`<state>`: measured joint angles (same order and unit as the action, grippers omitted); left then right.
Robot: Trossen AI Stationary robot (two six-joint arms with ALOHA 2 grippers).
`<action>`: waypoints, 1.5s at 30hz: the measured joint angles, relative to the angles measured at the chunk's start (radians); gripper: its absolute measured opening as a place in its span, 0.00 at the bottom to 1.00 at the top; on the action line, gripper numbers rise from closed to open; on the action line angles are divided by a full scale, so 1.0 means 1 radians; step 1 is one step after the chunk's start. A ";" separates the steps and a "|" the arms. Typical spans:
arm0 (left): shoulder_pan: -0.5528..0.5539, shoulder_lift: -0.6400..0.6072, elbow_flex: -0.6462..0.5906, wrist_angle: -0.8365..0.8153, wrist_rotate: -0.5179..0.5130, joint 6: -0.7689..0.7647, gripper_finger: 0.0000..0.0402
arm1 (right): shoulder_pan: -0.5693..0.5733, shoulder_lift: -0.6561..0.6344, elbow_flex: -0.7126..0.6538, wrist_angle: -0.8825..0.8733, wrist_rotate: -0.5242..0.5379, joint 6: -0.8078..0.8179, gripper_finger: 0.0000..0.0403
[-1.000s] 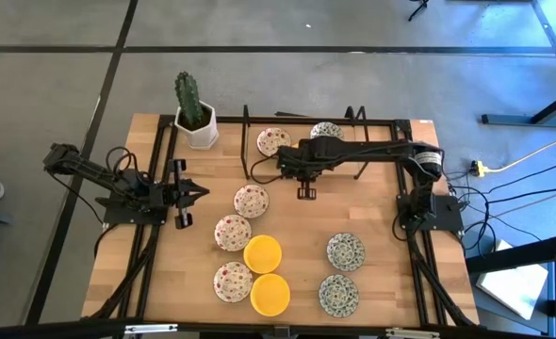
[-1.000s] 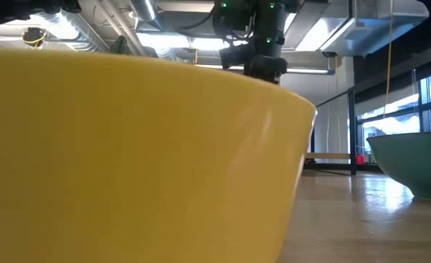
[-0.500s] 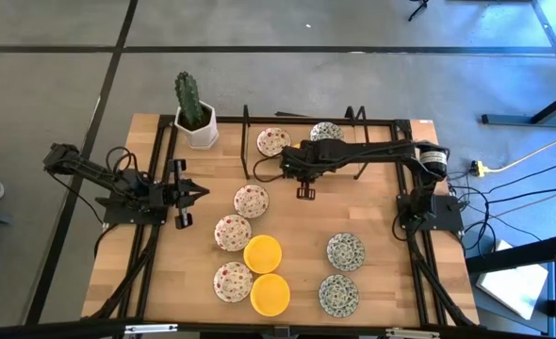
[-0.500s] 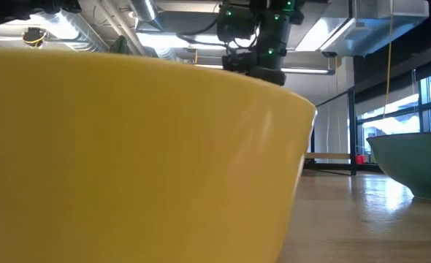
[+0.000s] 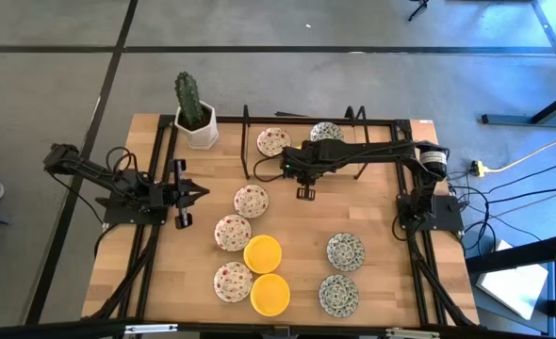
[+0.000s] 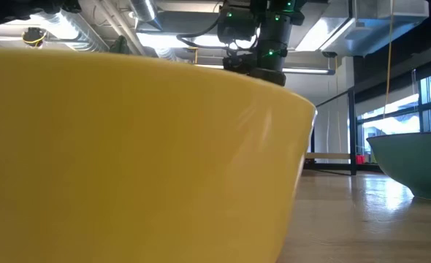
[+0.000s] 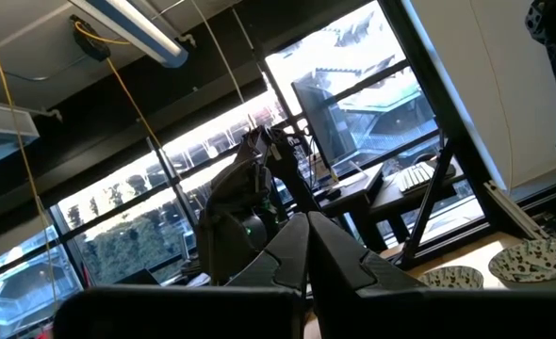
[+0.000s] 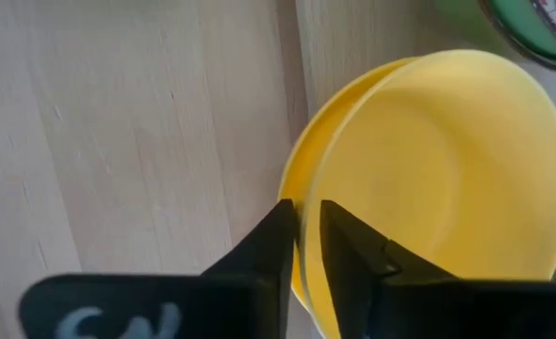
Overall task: Pick & Place Mini bowls
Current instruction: Stack the yellow bowl on the yellow bowl on the shelf, then stack the blue patterned bowl on the blue patterned bowl on the shelf
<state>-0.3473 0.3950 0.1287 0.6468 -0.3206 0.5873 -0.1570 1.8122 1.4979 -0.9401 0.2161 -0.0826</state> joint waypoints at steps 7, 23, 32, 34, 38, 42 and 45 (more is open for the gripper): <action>0.000 0.000 0.000 0.000 0.000 0.000 0.01 | 0.000 0.000 0.001 -0.006 0.000 -0.002 0.21; 0.000 0.000 0.000 0.000 0.000 0.000 0.01 | 0.000 0.001 0.139 -0.151 0.001 0.036 0.31; 0.000 0.000 0.000 0.000 0.000 0.000 0.01 | 0.061 -0.066 0.239 -0.178 0.008 0.026 0.22; 0.000 0.000 0.000 0.000 0.000 -0.001 0.01 | 0.096 -0.114 0.241 -0.101 0.008 -0.004 0.15; 0.000 0.000 0.000 0.000 0.000 -0.001 0.01 | 0.162 -0.214 0.241 0.014 -0.031 -0.046 0.02; 0.000 0.000 0.000 0.000 0.000 0.000 0.01 | 0.227 -0.306 0.242 0.033 -0.028 -0.034 0.03; 0.000 0.000 0.000 0.000 -0.001 0.002 0.01 | 0.296 -0.389 0.224 0.054 -0.024 -0.029 0.01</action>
<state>-0.3470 0.3946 0.1287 0.6464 -0.3216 0.5889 0.1386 1.4228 1.7214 -0.8857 0.1919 -0.1121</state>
